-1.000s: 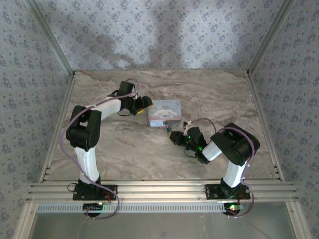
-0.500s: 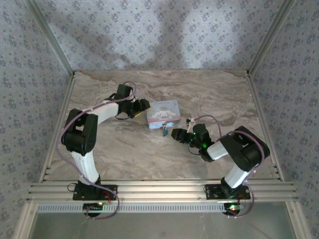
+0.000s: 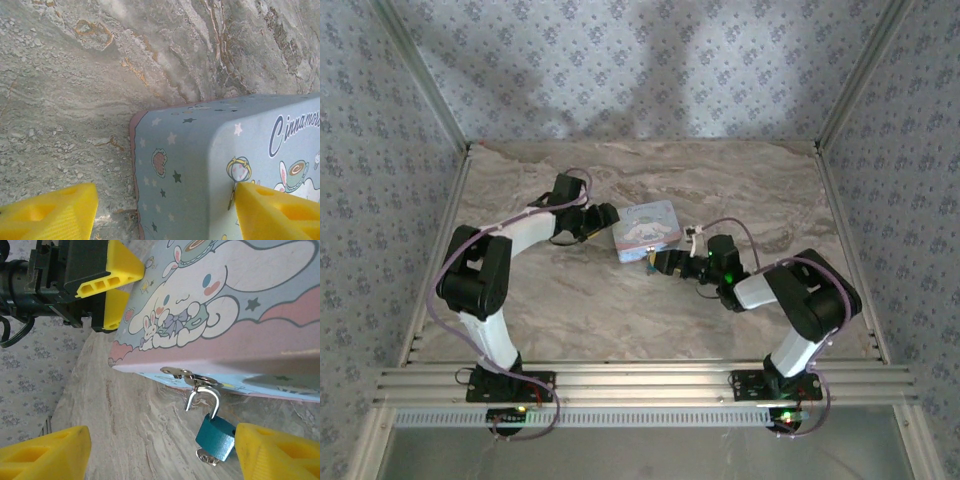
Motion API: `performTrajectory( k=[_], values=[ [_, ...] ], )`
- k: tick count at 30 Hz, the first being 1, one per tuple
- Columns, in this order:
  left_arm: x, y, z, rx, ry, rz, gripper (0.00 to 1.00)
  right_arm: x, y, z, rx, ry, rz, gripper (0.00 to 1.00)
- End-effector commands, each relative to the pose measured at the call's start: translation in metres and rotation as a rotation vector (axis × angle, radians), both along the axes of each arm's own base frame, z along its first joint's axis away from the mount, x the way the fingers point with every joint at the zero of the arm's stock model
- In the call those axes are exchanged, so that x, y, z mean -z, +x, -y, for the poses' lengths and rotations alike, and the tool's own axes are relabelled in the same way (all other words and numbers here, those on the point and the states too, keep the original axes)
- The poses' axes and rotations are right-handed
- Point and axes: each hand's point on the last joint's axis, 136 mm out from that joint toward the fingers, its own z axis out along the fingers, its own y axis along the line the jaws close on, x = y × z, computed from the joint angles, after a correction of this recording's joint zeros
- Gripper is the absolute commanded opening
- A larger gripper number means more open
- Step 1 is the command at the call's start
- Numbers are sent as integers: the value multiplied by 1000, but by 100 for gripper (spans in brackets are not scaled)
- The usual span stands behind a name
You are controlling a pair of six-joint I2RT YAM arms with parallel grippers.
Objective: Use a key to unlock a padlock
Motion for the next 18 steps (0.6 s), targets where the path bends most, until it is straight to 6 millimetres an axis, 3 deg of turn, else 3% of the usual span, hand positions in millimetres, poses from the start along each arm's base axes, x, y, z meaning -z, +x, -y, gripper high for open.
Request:
performTrajectory(
  k=[1, 18],
  values=[
    [14, -22, -9, -2, 66, -71, 72, 5, 4, -4, -38, -6, -8, 77],
    [10, -20, -2, 8, 65, -61, 71, 18, 22, -25, -79, 64, -57, 71]
  ],
)
